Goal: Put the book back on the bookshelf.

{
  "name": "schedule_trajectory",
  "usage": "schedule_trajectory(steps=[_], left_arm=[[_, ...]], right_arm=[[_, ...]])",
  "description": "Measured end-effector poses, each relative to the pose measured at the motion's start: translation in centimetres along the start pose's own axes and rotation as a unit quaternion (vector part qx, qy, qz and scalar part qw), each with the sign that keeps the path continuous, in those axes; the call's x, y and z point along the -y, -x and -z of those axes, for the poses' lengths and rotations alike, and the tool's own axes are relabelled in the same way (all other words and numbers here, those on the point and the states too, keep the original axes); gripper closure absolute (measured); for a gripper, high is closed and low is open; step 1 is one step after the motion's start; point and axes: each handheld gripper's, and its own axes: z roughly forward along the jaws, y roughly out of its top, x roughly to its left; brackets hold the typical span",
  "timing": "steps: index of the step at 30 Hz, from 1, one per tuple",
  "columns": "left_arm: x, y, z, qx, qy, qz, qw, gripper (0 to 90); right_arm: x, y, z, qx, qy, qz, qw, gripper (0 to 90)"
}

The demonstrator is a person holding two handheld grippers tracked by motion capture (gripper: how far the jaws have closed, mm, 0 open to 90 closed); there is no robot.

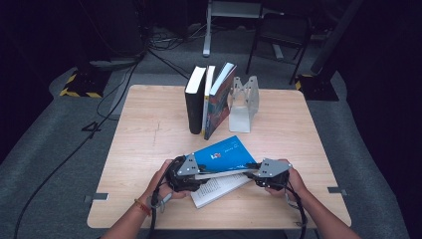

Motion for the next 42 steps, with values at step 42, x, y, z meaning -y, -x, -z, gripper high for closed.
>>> schedule_trajectory(steps=[42], left_arm=[[-0.3, -0.9, 3.0, -0.049, 0.002, 0.006, 0.9988, 38.5]], right_arm=[[-2.3, -0.9, -0.1, -0.001, 0.009, 0.027, 0.9996, 72.1]])
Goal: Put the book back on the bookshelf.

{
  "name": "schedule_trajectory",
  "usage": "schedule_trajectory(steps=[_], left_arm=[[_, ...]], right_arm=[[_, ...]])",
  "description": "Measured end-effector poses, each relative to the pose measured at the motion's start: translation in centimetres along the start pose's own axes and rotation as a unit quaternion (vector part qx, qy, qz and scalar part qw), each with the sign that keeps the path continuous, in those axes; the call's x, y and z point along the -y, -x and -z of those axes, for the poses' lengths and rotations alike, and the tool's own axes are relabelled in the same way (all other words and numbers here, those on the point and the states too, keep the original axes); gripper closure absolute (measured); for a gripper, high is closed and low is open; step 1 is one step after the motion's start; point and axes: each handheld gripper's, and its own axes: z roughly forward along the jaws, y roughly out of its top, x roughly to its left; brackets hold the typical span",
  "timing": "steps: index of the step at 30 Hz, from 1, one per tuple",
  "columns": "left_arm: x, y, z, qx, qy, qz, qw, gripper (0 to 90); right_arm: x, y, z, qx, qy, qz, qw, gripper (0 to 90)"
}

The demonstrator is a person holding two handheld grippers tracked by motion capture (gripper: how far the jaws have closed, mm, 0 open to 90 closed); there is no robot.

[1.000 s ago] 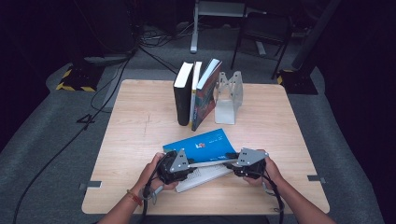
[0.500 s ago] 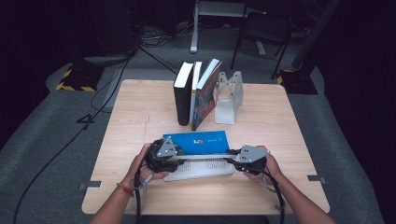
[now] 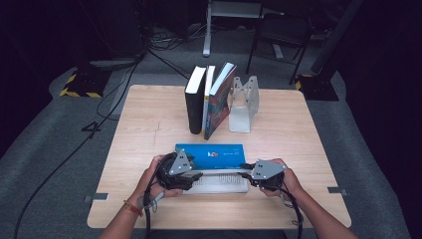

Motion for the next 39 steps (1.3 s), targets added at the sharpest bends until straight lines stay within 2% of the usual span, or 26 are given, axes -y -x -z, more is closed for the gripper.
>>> schedule_trajectory(steps=[1, 3, 6, 8, 10, 12, 14, 15, 16, 19, 20, 23, 24, 26, 27, 29, 32, 35, 37, 39], left_arm=[[-0.2, 0.3, 0.1, -0.002, 0.0, -0.007, 1.0, 37.1], [-0.6, 1.1, -0.1, 0.011, 0.011, -0.003, 0.9999, 35.7], [-0.9, 2.0, -1.1, 0.001, -0.011, -0.008, 0.9999, 31.5], [-0.9, 2.4, -2.1, 0.004, -0.022, -0.001, 0.9997, 30.7], [-0.8, 2.5, -3.2, -0.022, -0.044, 0.007, 0.9988, 31.1], [-0.8, 2.6, -3.9, -0.046, -0.069, 0.015, 0.9965, 34.9], [-0.7, 2.6, -4.1, -0.041, -0.074, 0.013, 0.9963, 43.1], [-0.5, 2.6, -4.2, -0.047, -0.079, 0.011, 0.9957, 46.1], [-0.4, 2.5, -4.2, -0.053, -0.081, 0.005, 0.9953, 53.9], [0.0, 2.2, -4.1, -0.046, -0.073, 0.0, 0.9963, 61.6], [0.2, 2.2, -4.0, -0.043, -0.071, -0.01, 0.9965, 61.6], [0.6, 2.1, -4.0, -0.033, -0.066, -0.03, 0.9969, 66.9], [0.7, 2.0, -3.9, -0.03, -0.061, -0.033, 0.9971, 67.5], [0.9, 1.7, -3.6, -0.021, -0.052, -0.026, 0.9981, 68.2], [1.0, 1.6, -3.6, -0.017, -0.051, -0.024, 0.9983, 68.2], [0.9, 1.4, -3.6, -0.008, -0.054, -0.016, 0.9984, 66.9], [0.6, 1.6, -3.4, 0.001, -0.043, 0.003, 0.9991, 57.6], [-0.1, 2.3, -4.2, -0.005, -0.053, 0.003, 0.9986, 47.4], [-0.3, 2.4, -4.4, -0.004, -0.055, 0.003, 0.9985, 46.9], [-0.7, 2.7, -4.8, -0.013, -0.056, 0.011, 0.9983, 46.6]], right_arm=[[0.0, 0.0, 0.0, -0.001, -0.001, 0.0, 1.0, 72.1], [0.0, 0.0, -0.2, -0.004, -0.006, 0.001, 1.0, 71.7], [-0.1, -0.2, -0.2, -0.003, -0.008, 0.005, 1.0, 71.6], [-0.1, -0.2, -0.2, -0.002, -0.007, 0.007, 1.0, 71.6], [-0.2, -0.2, -0.2, -0.002, -0.006, 0.007, 1.0, 71.7], [-0.2, -0.3, -0.2, -0.002, -0.003, 0.006, 1.0, 71.8], [-0.3, -0.5, -0.3, -0.002, -0.002, 0.01, 1.0, 71.9], [-0.3, -0.6, -0.3, -0.002, -0.001, 0.011, 0.9999, 71.9], [-0.3, -0.7, -0.4, -0.003, 0.0, 0.011, 0.9999, 71.7], [-0.3, -0.6, -0.5, -0.008, 0.005, 0.005, 0.9999, 70.5], [-0.3, -0.5, -0.5, -0.01, 0.013, -0.001, 0.9999, 69.0], [0.1, -0.1, -0.5, -0.011, 0.046, -0.019, 0.9987, 55.0], [0.4, 0.2, -0.6, -0.009, 0.043, -0.021, 0.9988, 54.3], [0.9, 0.7, -0.9, -0.017, 0.049, -0.034, 0.9981, 59.5], [1.1, 0.7, -0.9, -0.018, 0.057, -0.03, 0.9977, 61.9], [0.8, 0.4, -0.8, -0.013, 0.051, -0.012, 0.9985, 65.2], [0.6, 0.1, -0.7, -0.02, 0.043, -0.006, 0.9989, 67.9], [0.2, -0.5, -0.4, -0.025, 0.042, -0.002, 0.9988, 70.6], [0.1, -0.6, -0.3, -0.025, 0.042, -0.001, 0.9988, 71.2], [0.0, -0.9, 0.1, -0.02, 0.041, -0.001, 0.9989, 71.8]])
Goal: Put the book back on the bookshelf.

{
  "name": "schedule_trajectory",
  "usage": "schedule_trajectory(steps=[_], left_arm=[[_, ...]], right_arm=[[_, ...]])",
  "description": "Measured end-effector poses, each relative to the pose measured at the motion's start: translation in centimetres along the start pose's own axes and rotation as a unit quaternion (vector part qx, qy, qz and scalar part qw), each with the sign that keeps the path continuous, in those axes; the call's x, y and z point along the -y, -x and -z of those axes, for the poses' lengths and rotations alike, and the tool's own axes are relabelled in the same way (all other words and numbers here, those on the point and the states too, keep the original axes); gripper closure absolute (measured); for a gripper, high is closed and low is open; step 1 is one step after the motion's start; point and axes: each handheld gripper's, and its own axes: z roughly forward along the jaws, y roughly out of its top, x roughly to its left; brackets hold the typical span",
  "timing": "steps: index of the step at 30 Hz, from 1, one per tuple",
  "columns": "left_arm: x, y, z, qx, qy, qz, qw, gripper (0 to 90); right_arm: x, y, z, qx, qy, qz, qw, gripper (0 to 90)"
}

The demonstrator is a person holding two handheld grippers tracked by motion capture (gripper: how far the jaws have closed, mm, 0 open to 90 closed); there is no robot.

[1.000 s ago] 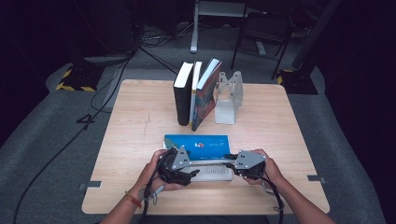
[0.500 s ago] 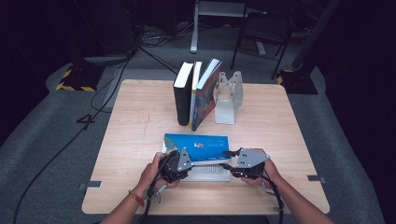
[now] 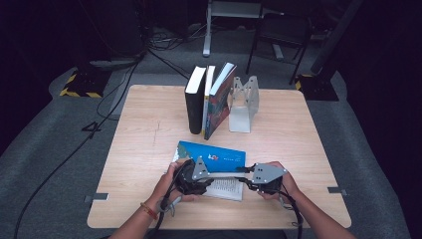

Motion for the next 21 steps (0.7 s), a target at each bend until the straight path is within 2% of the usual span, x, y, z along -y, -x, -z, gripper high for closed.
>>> schedule_trajectory(steps=[4, 6, 7, 12, 13, 14, 15, 16, 18, 19, 20, 21], left_arm=[[-0.5, 0.7, -0.5, -0.027, -0.007, -0.005, 0.9996, 46.7], [-0.8, 1.0, -0.7, -0.038, -0.004, -0.013, 0.9992, 54.6], [-0.9, 0.9, -0.7, -0.037, -0.003, -0.014, 0.9992, 58.5], [-0.8, 0.8, -0.7, -0.033, 0.014, -0.022, 0.9991, 65.7], [-0.5, 0.7, -0.6, -0.032, 0.027, -0.02, 0.9989, 65.7], [-0.3, 0.4, -0.6, -0.026, 0.039, -0.002, 0.9989, 67.7], [0.0, 0.0, -0.5, -0.015, 0.053, 0.02, 0.9983, 69.3], [0.2, -0.3, -0.4, -0.007, 0.059, 0.025, 0.9979, 70.5], [0.3, -0.3, -0.2, -0.008, 0.068, 0.025, 0.9973, 70.8], [0.4, -0.4, -0.1, -0.008, 0.071, 0.028, 0.997, 70.9], [0.4, -0.4, 0.0, -0.008, 0.075, 0.033, 0.9966, 71.3], [0.4, -0.5, 0.1, -0.006, 0.079, 0.034, 0.9963, 71.5]], right_arm=[[-0.2, -0.2, 0.4, 0.016, 0.008, -0.012, 0.9998, 72.5], [-0.3, -0.3, 0.5, 0.015, 0.006, -0.011, 0.9998, 72.6], [-0.4, -0.3, 0.5, 0.014, 0.005, -0.013, 0.9998, 72.5], [-0.4, -0.1, 0.7, 0.021, 0.007, -0.014, 0.9997, 68.6], [-0.5, -0.1, 0.8, 0.025, 0.012, -0.015, 0.9995, 65.5], [-0.4, 0.2, 1.1, 0.03, 0.031, -0.029, 0.9987, 60.0], [-0.3, 0.6, 1.6, 0.045, 0.049, -0.041, 0.9969, 54.5], [-0.1, 1.0, 2.3, 0.07, 0.065, -0.055, 0.9939, 51.4], [0.8, 2.1, 3.5, 0.097, 0.083, -0.09, 0.9877, 50.4], [1.3, 2.6, 3.8, 0.098, 0.078, -0.104, 0.9866, 49.1], [2.0, 3.1, 3.9, 0.1, 0.058, -0.11, 0.9872, 48.4], [2.6, 3.4, 4.0, 0.115, 0.044, -0.104, 0.9869, 48.9]])
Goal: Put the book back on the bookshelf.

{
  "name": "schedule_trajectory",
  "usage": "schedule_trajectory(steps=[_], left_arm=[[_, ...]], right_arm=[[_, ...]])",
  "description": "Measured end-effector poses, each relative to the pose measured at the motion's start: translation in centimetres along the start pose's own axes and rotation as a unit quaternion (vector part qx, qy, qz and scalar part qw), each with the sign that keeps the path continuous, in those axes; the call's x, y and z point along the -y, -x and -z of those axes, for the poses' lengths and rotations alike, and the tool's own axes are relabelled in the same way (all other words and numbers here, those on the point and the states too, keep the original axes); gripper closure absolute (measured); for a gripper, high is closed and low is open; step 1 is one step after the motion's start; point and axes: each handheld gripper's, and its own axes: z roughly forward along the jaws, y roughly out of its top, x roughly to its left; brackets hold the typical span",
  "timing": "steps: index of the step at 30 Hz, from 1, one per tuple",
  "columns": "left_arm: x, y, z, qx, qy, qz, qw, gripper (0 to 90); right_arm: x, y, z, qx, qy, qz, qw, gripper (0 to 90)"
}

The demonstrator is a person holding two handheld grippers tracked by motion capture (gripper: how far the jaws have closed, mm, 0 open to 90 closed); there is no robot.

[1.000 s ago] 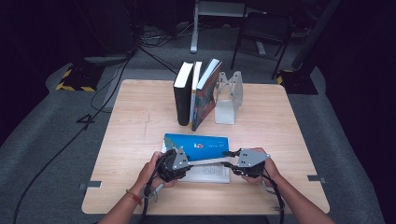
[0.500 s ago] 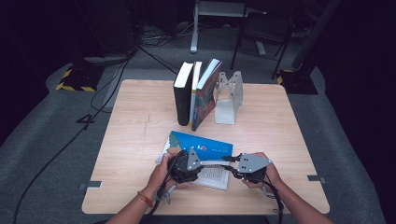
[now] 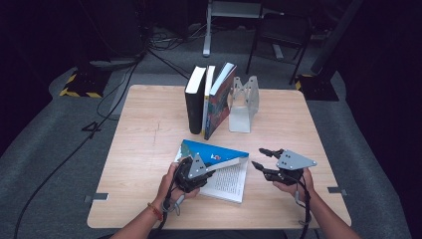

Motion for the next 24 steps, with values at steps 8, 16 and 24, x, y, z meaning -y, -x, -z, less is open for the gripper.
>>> schedule_trajectory(steps=[8, 16, 24], left_arm=[[0.0, -1.1, 1.4, 0.013, 0.036, 0.026, 0.9989, 72.3], [-0.1, -1.3, 2.0, 0.02, 0.05, 0.027, 0.9982, 72.9], [-0.1, -1.6, 2.3, 0.029, 0.061, 0.035, 0.9971, 72.9]], right_arm=[[2.7, 1.7, -1.9, -0.001, -0.081, -0.029, 0.9963, 47.4], [4.1, 1.2, -4.8, -0.033, -0.12, -0.022, 0.992, 44.3], [4.4, 0.8, -5.5, -0.056, -0.125, -0.03, 0.9902, 41.2]])
